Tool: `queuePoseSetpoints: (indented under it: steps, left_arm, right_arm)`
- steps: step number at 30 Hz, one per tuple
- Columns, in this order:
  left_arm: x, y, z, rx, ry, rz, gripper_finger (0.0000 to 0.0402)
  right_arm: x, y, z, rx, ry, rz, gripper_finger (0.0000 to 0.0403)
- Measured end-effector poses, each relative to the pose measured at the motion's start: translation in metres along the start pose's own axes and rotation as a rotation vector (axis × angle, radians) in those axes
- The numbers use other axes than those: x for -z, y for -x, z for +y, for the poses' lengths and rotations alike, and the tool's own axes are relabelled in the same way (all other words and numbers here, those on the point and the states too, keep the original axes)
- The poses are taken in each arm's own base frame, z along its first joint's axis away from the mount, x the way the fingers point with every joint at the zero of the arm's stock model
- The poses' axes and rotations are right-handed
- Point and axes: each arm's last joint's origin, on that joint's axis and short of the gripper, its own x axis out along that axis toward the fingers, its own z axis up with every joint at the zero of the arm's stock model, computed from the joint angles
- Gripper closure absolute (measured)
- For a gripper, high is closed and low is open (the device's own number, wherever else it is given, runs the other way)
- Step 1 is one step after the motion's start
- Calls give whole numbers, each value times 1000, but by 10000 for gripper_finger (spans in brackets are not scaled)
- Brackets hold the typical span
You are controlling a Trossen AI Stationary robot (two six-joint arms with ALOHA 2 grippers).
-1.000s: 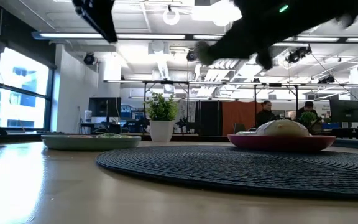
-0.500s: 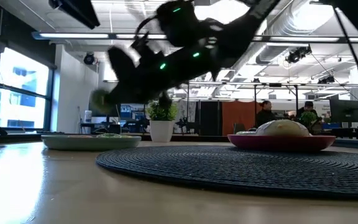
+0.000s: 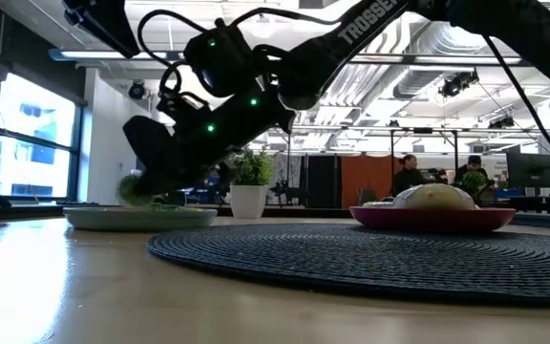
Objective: Pick & Place donuts
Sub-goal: Put the small green donut on the blue plate, then return to Home Position
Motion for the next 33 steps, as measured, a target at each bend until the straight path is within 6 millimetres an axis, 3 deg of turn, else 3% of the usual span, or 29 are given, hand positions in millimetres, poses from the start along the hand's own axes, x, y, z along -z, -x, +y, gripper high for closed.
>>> queuePoseSetpoints:
  steps: [11, 15, 18, 21, 27, 30, 33]
  left_arm:
    - [0, 0, 0, 15, -4, 11, 234]
    - [0, 0, 0, 17, -4, 13, 234]
    - [1, 0, 0, 18, -6, 16, 234]
    - [4, 6, 9, 18, 7, 15, 234]
    - [19, 32, 48, 42, 174, -85, 234]
    - [34, 34, 59, 116, 209, -183, 234]
    - [55, 26, 61, 225, 207, -278, 234]
  right_arm:
    - [2, 3, -5, 2, 11, 75, 251]
    - [-12, 19, -5, -35, 42, 123, 241]
    - [-28, 41, -5, -34, 109, 188, 241]
    - [-53, 84, -7, -63, 240, 294, 247]
    - [-104, 216, -21, -27, 198, 383, 263]
    - [-99, 271, -26, 17, 219, 274, 265]
    - [-64, 311, -32, 23, 190, 127, 263]
